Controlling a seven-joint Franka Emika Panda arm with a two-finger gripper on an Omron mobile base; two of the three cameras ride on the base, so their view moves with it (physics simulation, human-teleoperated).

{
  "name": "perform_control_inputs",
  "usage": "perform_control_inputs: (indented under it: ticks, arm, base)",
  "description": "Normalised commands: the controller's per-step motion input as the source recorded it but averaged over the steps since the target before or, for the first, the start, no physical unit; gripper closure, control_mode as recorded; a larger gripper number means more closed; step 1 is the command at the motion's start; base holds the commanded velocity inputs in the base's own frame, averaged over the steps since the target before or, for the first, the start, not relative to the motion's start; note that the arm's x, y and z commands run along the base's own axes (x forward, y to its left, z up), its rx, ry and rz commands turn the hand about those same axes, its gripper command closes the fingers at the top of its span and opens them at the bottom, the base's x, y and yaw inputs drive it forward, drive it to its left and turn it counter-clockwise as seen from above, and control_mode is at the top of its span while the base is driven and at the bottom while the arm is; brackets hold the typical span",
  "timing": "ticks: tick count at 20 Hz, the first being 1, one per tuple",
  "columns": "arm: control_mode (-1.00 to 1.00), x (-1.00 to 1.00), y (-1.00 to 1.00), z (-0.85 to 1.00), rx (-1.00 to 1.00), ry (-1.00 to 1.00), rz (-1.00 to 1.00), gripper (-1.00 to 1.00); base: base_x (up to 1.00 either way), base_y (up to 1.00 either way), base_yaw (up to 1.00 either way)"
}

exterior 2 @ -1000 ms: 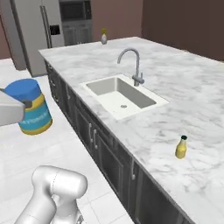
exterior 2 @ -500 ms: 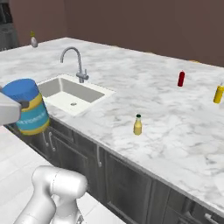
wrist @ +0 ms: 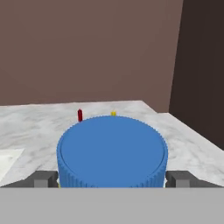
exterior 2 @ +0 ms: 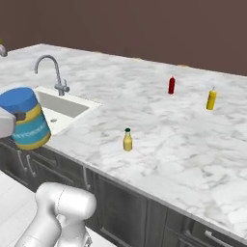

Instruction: Move the mustard and mayonnaise from the cabinet to the dining counter.

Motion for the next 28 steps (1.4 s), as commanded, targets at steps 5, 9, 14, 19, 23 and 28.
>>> perform_control_inputs:
  ticks: [5,9,14,19,23,28]
  arm:
    - [1.00,0.00,0.00,0.00,0.00,0.00,0.00,1.00]
    - [-1.00,0.06,-0.18,0.00,0.03,0.01,-0.02,1.00]
    - [-1.00,0.31,-0.95,0.00,0.15,0.00,-0.01,1.00]
    - [-1.00,0.51,-0.98,0.00,0.14,0.00,0.12,1.00]
    - [-1.00,0.73,-0.84,-0.09,0.07,0.00,0.23,1.00]
    - [-1.00,0.74,-0.63,-0.27,0.04,0.00,0.30,1.00]
  base:
    - [0.48,-0.55,-0.18]
    - [0.14,-0.46,-0.10]
    - [0.00,0.00,0.00]
    - [0.00,0.00,0.00]
    - [0.00,0.00,0.00]
    - [0.00,0.00,0.00]
